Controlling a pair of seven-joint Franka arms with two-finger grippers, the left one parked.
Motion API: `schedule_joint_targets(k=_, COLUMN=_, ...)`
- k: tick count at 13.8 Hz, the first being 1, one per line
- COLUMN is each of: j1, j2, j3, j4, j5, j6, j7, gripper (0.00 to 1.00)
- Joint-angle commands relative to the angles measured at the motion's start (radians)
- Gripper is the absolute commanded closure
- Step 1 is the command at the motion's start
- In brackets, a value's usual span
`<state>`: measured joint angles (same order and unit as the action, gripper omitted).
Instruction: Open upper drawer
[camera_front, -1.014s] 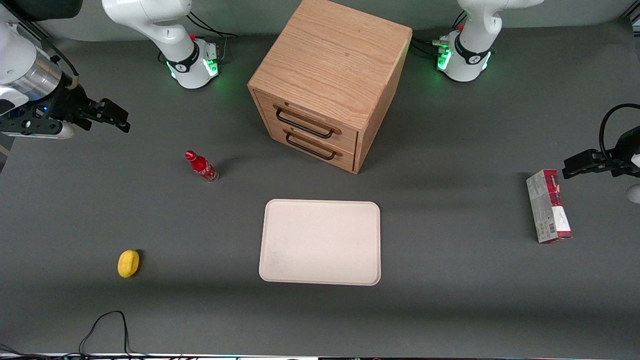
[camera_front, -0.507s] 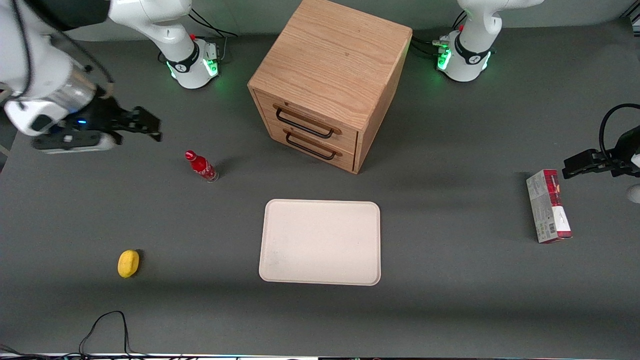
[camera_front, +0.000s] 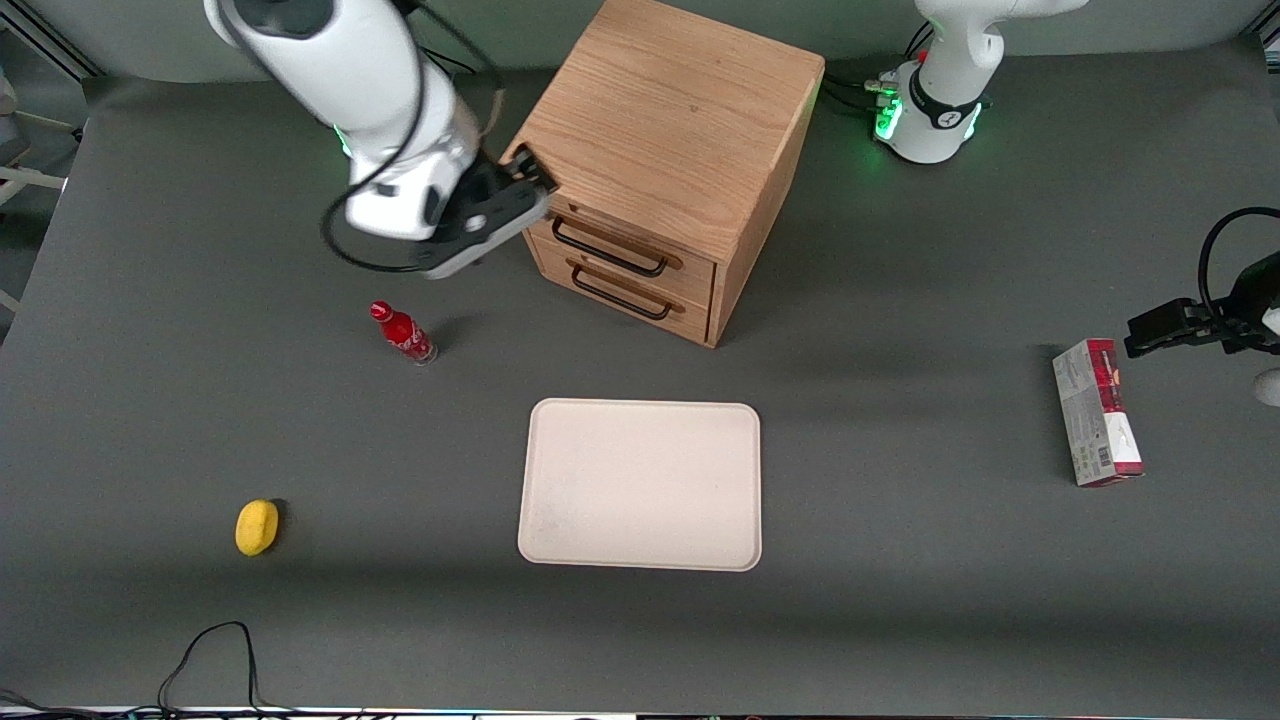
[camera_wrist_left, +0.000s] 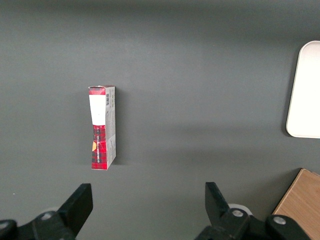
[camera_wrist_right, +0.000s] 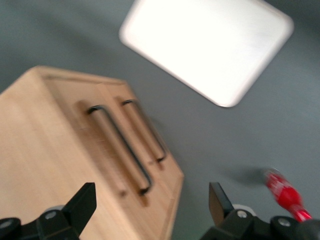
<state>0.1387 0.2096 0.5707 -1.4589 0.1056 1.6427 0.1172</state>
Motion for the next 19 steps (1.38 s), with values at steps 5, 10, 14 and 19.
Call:
schedule_joint_targets(k=5, j1=-0.01, j2=0.172, j3=0.014, j4=-0.006, j5=0.132, j6=0.012, j7=-0.358, gripper=0.0)
schedule_joint_targets(k=10, j1=-0.007, j2=0.183, j3=0.018, j4=-0.141, j5=0.126, j6=0.156, j7=-0.399, gripper=0.0)
schedule_joint_targets(k=14, j1=0.002, j2=0.182, j3=0.02, j4=-0.222, j5=0.114, j6=0.242, j7=-0.401, gripper=0.0)
schedule_joint_targets(k=19, j1=0.002, j2=0.205, j3=0.028, j4=-0.236, j5=0.04, j6=0.272, j7=-0.401, gripper=0.0)
